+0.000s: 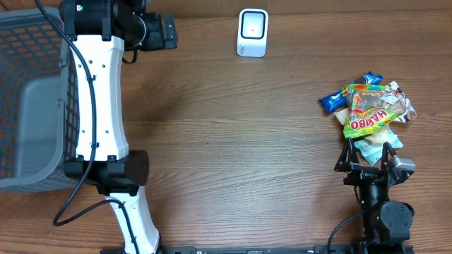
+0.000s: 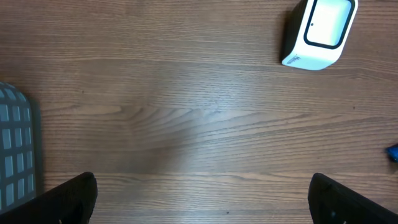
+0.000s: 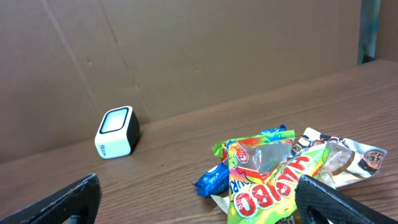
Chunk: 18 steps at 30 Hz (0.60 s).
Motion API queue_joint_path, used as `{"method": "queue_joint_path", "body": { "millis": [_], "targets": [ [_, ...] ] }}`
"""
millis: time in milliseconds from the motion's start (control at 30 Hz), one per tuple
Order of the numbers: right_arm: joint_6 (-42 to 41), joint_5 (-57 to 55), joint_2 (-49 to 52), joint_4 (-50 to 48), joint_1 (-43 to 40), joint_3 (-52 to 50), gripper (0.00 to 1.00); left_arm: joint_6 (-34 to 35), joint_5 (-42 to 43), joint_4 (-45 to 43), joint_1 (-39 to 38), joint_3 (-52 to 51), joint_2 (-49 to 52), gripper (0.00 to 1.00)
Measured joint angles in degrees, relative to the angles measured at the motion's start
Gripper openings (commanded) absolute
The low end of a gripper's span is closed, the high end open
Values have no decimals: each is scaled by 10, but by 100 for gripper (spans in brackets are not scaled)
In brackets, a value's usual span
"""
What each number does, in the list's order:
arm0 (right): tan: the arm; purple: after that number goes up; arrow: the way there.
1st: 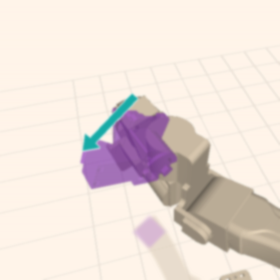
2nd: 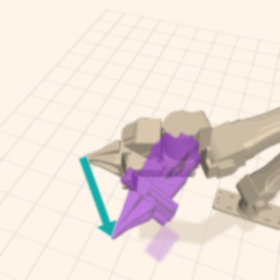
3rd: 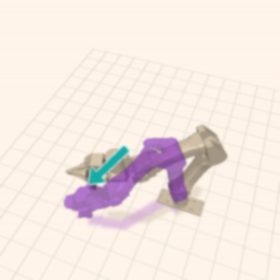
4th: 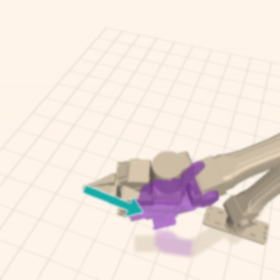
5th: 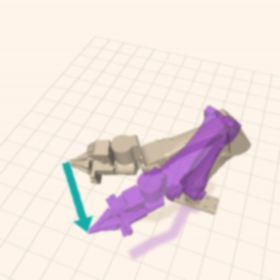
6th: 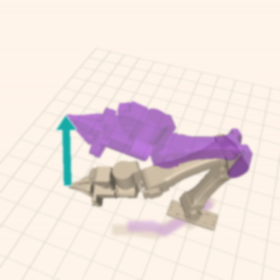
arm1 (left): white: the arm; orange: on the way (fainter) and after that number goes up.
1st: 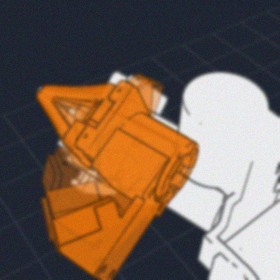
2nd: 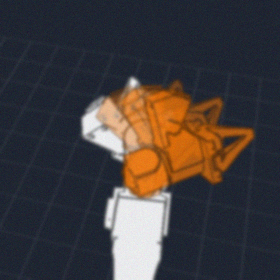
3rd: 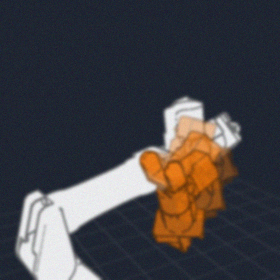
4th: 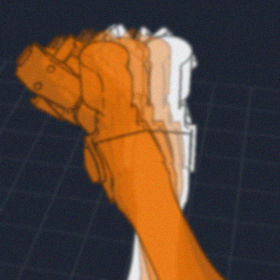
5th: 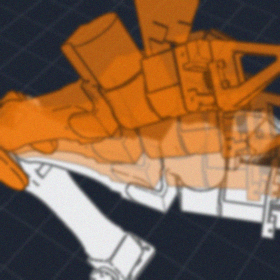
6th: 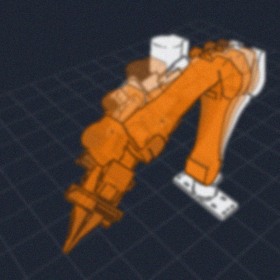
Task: Scan the item barcode
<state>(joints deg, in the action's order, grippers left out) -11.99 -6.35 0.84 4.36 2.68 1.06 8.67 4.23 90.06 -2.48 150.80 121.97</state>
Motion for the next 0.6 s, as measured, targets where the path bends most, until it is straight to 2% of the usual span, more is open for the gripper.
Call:
{"method": "queue_joint_path", "body": {
  "millis": [400,600],
  "targets": [
    [0,0,0,0,0,0,100,0,0,0,-2,0,0,100],
    [0,0,0,0,0,0,100,0,-1,0,-31,0,0,100]
  ]
}}
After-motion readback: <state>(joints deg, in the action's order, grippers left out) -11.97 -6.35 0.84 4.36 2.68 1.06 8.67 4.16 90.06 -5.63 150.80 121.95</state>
